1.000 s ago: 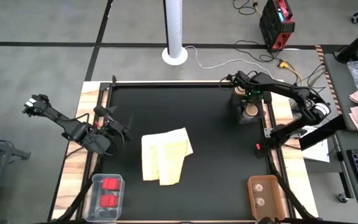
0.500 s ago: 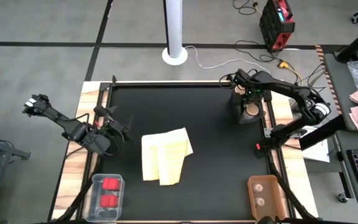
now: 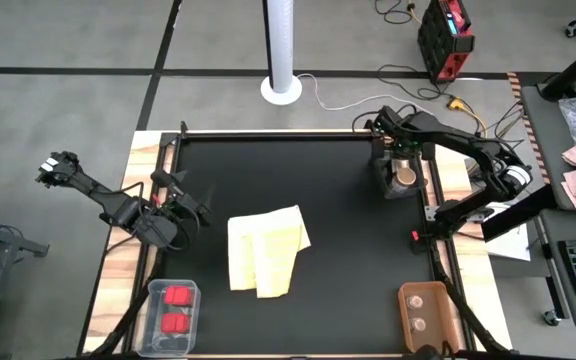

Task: Sort spices by type
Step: Remove the top left golden spice bottle from the black bin

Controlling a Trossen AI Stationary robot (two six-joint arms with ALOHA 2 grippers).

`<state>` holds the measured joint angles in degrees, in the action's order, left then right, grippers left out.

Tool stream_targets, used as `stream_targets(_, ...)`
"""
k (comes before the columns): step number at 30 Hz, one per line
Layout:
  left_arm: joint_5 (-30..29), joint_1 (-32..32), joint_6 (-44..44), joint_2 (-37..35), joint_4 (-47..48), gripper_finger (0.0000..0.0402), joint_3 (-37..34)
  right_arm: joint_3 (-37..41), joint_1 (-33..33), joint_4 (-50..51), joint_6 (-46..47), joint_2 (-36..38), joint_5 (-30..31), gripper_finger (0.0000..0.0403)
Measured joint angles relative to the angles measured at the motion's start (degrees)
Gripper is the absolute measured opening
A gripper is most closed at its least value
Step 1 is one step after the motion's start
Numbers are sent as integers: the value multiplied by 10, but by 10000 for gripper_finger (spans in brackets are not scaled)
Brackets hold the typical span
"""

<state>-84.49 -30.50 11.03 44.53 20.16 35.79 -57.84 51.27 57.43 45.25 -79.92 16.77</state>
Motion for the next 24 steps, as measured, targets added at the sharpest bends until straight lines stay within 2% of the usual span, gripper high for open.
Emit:
stream_targets(6,0,0,0,0,0,311,0,-8,-14,-29,3,0,12,12)
stream_targets(10,0,0,0,0,1,311,0,-41,-30,-27,13,0,96,12)
stream_targets(12,0,0,0,0,2,311,0,-57,-30,-23,13,0,118,12)
stream_targets(24,0,0,0,0,2,311,-2,-78,4,-1,-12,-64,153,12)
